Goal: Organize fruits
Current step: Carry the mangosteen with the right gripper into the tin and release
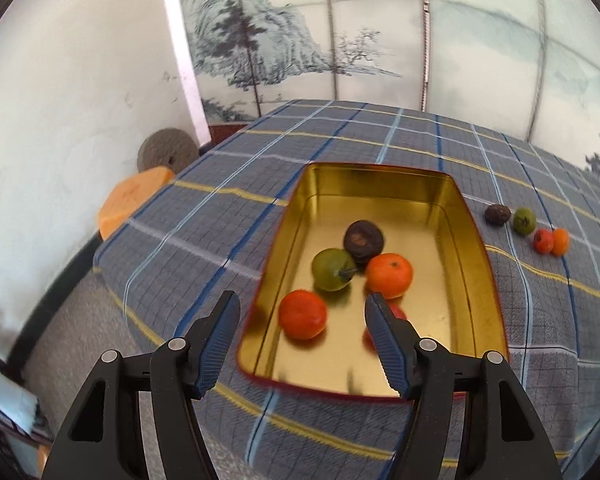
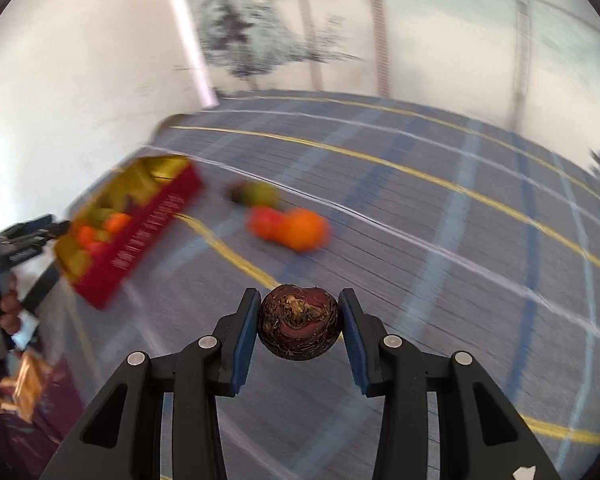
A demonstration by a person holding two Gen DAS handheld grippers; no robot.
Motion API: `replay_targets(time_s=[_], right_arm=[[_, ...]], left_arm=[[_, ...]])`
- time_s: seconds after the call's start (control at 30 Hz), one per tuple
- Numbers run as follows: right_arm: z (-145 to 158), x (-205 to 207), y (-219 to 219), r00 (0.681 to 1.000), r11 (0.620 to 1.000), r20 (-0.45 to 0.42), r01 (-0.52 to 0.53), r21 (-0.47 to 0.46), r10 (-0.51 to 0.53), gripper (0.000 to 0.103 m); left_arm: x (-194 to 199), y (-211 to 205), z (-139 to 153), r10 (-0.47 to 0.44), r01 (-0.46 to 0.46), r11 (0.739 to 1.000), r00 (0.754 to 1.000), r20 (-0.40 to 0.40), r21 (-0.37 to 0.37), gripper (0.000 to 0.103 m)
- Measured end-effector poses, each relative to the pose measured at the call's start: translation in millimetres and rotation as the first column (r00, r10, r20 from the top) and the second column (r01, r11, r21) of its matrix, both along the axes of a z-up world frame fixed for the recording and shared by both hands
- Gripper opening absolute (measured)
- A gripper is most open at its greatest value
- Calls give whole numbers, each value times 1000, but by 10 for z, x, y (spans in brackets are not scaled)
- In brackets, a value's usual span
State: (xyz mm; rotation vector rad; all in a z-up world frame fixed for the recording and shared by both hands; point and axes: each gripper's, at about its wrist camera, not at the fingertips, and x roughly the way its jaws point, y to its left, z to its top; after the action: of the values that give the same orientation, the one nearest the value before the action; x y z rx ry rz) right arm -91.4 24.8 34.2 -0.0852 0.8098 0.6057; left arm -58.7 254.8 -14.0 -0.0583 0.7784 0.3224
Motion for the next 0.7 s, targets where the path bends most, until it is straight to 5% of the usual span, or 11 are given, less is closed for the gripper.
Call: replay_targets(time_s=[0.37,0.5,0.7], right_arm=[[124,334,2074,931,933,-66,-356,53,359,38],[59,488,2628,911,915,-92,-401,30,402,38],[-135,656,3152,905,910,-125,-413,-42,406,39]], left_arm=[[-291,143,7,-5,5,1000,1000,4,26,66],[-400,123,48,-20,19,997,1000,18,81,67],[-475,183,16,-18,17,998,1000,8,68,67]])
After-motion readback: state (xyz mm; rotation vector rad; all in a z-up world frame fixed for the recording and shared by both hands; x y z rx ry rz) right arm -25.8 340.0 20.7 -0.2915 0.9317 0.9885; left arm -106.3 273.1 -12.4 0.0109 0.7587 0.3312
